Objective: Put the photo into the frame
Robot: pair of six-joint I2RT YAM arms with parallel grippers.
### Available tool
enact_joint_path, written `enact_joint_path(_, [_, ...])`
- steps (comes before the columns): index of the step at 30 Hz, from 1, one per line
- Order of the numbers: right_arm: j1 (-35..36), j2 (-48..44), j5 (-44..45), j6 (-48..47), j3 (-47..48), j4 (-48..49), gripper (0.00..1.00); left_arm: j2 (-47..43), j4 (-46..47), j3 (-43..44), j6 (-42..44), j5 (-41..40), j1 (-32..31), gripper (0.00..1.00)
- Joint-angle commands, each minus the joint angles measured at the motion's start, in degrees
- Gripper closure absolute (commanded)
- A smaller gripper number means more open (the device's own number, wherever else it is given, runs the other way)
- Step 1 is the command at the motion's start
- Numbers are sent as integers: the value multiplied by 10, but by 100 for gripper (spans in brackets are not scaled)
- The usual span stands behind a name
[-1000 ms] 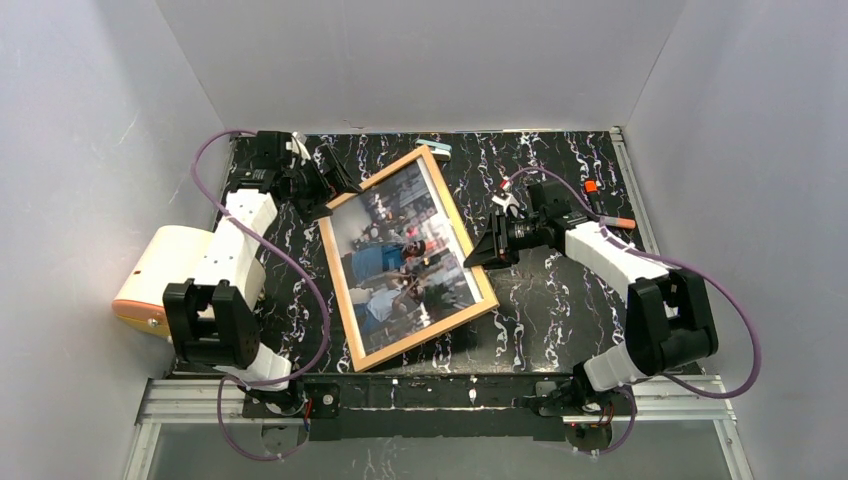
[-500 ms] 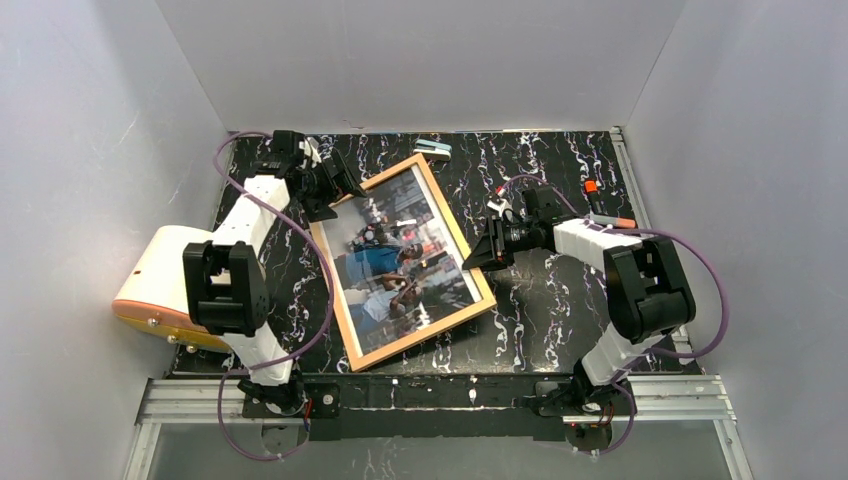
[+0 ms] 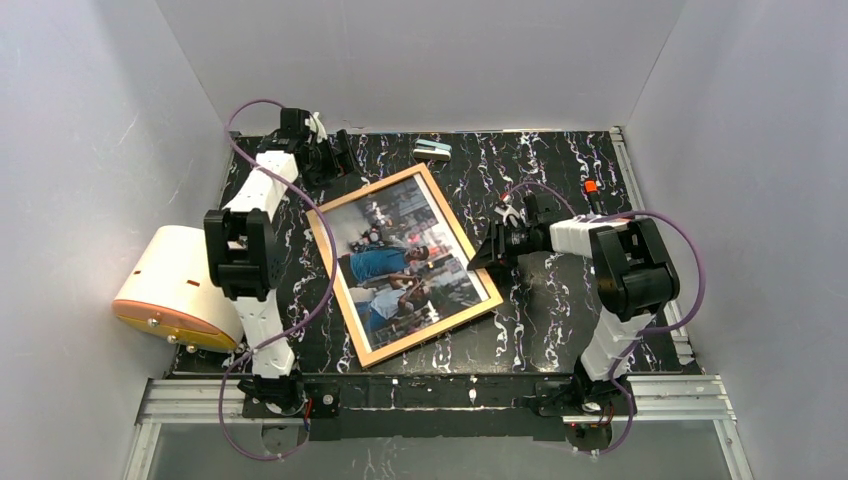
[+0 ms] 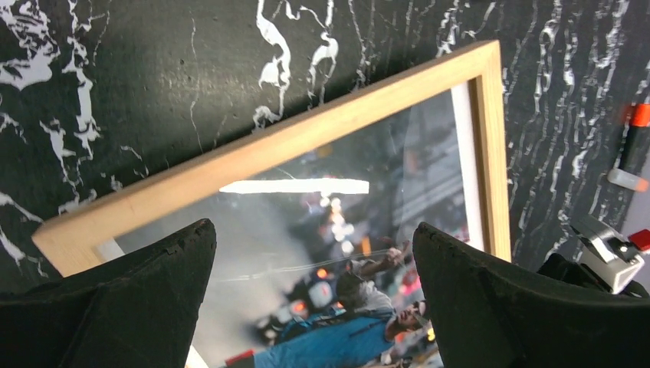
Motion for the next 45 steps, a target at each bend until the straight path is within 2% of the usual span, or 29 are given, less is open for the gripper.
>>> enact_joint_path(1, [-7, 13, -5, -12, 21, 17, 54, 48, -7, 44, 35, -5, 6, 2])
enact_joint_path(2, [-9, 15, -3, -11, 21, 17, 50, 65, -7, 54, 36, -4, 7, 2])
enact_joint_path(6, [-21, 7, 32, -7, 19, 15, 27, 103, -8, 80, 41, 3, 10, 2])
enact_joint_path(9, [-30, -6, 67, -9, 21, 4, 20, 122, -10, 96, 46, 4, 14, 2])
enact_joint_path(15, [-39, -55, 183, -7, 35, -64, 17, 140, -7, 105, 54, 1, 27, 2])
enact_joint_path(21, [-39, -140, 246, 12, 9, -111, 14, 150, 1, 105, 75, -5, 32, 1])
enact_joint_path(25, [-39, -192, 226, 11, -17, -154, 14, 155, 19, 106, 76, -8, 33, 2])
enact_joint_path(31, [-37, -258, 150, -1, -76, -233, 14, 184, 28, 132, 75, 35, 33, 1])
enact_joint_path(37, [-28, -320, 74, 5, -130, -303, 13, 179, 25, 109, 79, 58, 33, 2])
enact_joint_path(41, [-19, -324, 77, 24, -163, -288, 12, 174, 25, 91, 78, 74, 33, 1])
enact_joint_path(45, [-12, -279, 79, 48, -171, -234, 12, 175, 23, 80, 67, 91, 33, 2])
